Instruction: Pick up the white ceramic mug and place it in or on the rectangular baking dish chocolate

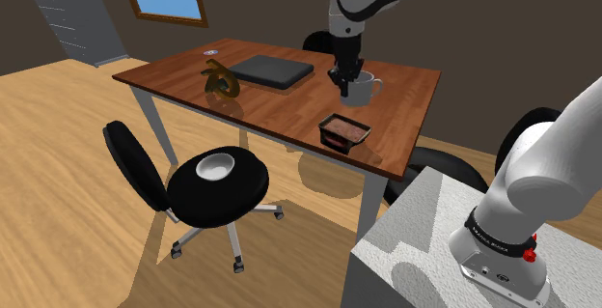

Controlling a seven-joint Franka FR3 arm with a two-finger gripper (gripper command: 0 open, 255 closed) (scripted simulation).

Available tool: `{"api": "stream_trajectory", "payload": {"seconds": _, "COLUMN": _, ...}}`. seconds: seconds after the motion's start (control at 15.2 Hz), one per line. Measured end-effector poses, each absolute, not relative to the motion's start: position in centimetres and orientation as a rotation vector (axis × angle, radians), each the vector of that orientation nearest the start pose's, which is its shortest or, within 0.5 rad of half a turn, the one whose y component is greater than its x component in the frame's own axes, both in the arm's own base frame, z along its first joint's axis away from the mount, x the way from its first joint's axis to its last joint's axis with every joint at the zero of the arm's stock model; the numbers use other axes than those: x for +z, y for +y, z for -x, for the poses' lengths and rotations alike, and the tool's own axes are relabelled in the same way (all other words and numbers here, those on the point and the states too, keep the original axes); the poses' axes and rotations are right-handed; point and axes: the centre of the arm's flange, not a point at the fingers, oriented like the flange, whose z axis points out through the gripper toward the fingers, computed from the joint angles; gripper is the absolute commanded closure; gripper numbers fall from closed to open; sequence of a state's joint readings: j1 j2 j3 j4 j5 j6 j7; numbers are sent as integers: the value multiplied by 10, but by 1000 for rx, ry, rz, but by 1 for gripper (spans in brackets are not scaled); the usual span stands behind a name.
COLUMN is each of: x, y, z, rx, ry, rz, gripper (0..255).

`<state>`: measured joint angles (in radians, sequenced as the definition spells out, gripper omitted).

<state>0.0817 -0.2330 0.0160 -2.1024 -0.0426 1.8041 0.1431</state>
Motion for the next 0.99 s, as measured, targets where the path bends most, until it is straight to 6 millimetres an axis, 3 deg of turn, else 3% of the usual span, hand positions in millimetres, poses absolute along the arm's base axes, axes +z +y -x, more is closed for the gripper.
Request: {"api": "stream_trajectory", "payload": {"seconds": 0.99, "x": 439, "y": 45, "z": -474, "rx": 96, "ry": 55, "rz": 3192, "gripper": 255}}
